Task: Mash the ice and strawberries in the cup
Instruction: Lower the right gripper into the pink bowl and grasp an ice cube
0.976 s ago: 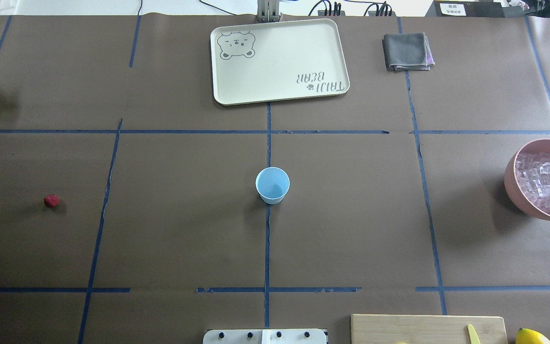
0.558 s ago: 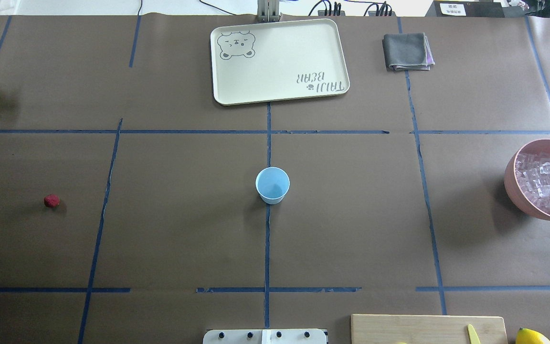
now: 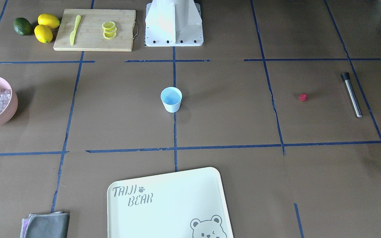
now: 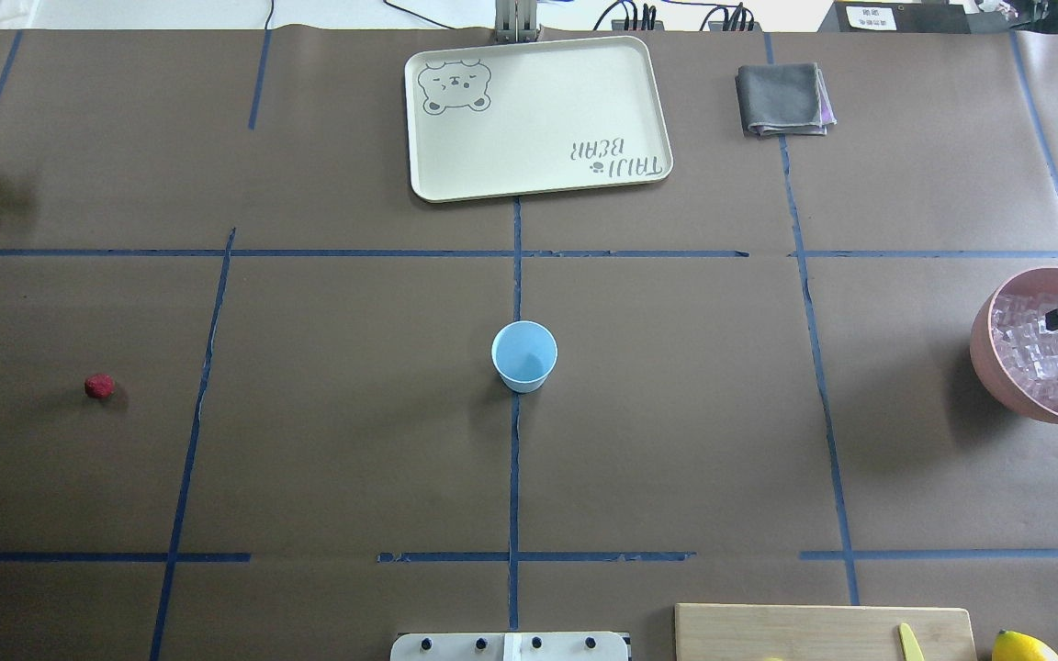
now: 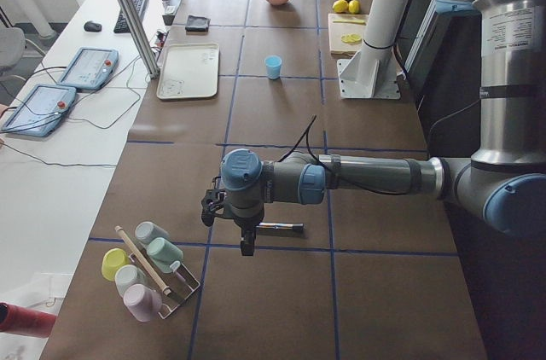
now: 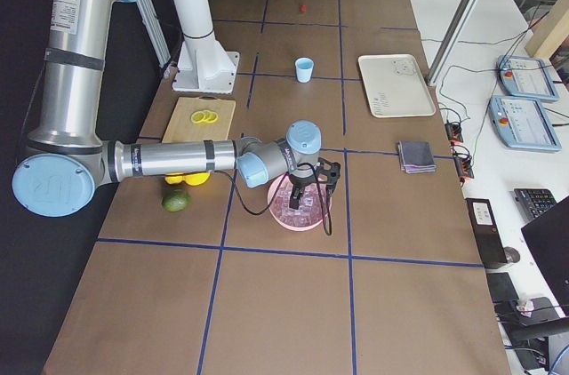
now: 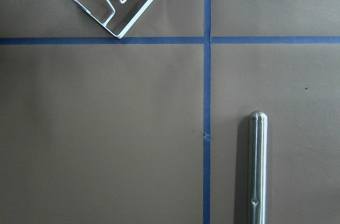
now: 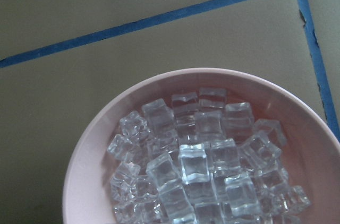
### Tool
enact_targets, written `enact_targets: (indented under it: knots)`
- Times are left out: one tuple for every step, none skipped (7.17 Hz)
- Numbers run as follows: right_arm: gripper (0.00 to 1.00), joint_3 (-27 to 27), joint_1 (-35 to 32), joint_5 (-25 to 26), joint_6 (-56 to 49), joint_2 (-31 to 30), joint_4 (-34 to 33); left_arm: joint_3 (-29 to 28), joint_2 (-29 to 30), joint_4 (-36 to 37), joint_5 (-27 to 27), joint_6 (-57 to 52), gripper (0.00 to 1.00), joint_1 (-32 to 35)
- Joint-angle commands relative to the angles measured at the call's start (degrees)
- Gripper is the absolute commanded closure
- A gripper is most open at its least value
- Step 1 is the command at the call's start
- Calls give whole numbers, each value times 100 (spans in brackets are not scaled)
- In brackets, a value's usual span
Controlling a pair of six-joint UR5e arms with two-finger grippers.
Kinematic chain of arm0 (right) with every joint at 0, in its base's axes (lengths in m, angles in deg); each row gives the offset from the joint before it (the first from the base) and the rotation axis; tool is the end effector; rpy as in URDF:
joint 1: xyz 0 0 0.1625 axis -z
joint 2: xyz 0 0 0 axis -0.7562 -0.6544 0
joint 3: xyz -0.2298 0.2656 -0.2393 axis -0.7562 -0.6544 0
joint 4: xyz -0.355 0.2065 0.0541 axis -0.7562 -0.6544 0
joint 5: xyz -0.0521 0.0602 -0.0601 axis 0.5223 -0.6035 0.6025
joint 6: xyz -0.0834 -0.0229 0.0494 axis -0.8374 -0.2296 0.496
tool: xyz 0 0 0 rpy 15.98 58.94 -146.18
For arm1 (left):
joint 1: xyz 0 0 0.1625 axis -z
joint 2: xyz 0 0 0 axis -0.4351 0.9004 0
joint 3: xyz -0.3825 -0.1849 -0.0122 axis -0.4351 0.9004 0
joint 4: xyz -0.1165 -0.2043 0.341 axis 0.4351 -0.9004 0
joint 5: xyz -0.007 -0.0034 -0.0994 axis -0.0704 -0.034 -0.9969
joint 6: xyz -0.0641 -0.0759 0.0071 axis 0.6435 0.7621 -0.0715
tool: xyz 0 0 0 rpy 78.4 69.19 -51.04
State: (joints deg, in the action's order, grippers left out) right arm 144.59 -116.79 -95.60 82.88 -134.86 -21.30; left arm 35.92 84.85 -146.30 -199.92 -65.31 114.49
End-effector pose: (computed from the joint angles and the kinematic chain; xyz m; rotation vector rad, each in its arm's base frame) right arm -0.1060 -0.4265 0.5897 -0.0926 -0.8619 0.2547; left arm -0.0542 -0.4448 0.6457 0.0007 0.7664 -0.0085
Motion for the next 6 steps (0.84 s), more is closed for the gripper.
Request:
enact_targets:
  knots:
    - [2, 69, 419, 174, 472, -188, 383, 14, -86, -4, -7, -7, 0, -2]
    - [3, 69, 551, 349, 525, -180, 384, 14, -77, -13, -15, -7, 0, -2]
    - [5, 69, 570, 351, 569, -180, 384, 22, -77, -13, -15, 2, 0, -2]
    - [7, 52, 588, 359, 587, -189, 375, 23, -77, -13, -15, 2, 0, -2]
    - [10, 43, 597, 429, 587, -189, 366, 14, -77, -4, -15, 2, 0, -2]
    - [11, 34, 666, 534, 595, -180, 349, 22, -77, -4, -15, 2, 0, -2]
